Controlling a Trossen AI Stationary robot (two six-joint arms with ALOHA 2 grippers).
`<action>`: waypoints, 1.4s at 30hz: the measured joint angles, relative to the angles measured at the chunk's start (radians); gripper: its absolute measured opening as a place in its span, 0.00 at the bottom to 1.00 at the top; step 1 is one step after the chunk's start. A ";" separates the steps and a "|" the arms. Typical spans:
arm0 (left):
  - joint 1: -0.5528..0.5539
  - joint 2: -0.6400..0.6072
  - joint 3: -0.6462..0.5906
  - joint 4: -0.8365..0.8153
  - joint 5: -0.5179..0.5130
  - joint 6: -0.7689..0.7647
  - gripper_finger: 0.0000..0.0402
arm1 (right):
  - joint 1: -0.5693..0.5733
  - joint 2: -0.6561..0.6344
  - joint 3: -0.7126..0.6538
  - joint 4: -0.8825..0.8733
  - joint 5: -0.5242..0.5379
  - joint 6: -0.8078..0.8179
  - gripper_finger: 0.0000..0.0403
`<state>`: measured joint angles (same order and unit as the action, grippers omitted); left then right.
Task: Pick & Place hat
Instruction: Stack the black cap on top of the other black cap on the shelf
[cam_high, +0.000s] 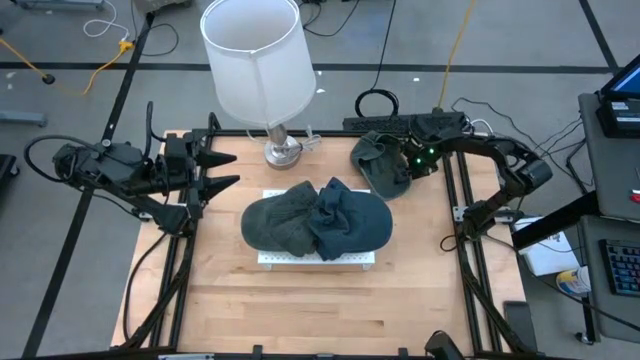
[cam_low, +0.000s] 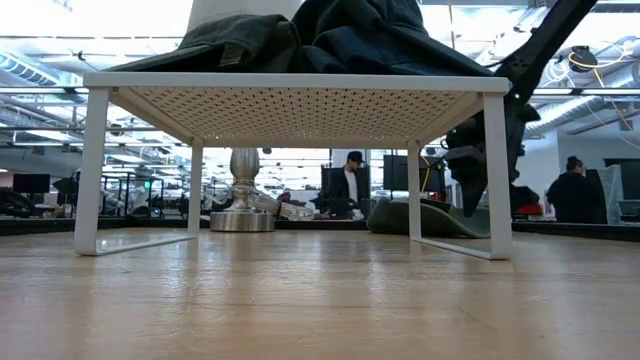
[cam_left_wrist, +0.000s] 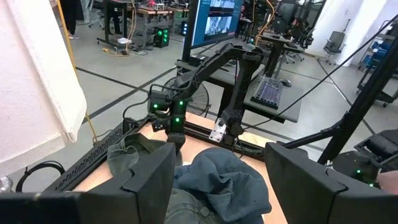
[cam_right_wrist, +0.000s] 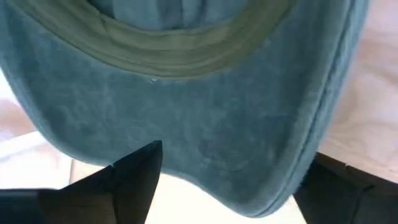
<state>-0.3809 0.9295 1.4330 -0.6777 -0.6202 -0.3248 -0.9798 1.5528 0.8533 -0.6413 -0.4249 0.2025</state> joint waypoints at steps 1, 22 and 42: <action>0.000 0.000 0.000 0.000 0.000 0.000 0.62 | 0.000 0.000 -0.013 0.017 -0.010 0.006 0.76; 0.000 0.000 0.000 -0.009 0.020 0.009 0.60 | 0.000 -0.130 -0.050 0.001 0.006 0.019 0.02; 0.000 0.000 0.000 -0.051 0.053 0.018 0.59 | 0.000 -0.825 -0.051 0.138 0.081 0.183 0.01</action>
<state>-0.3809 0.9291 1.4334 -0.7288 -0.5668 -0.3068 -0.9799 0.7274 0.8028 -0.5033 -0.3435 0.3858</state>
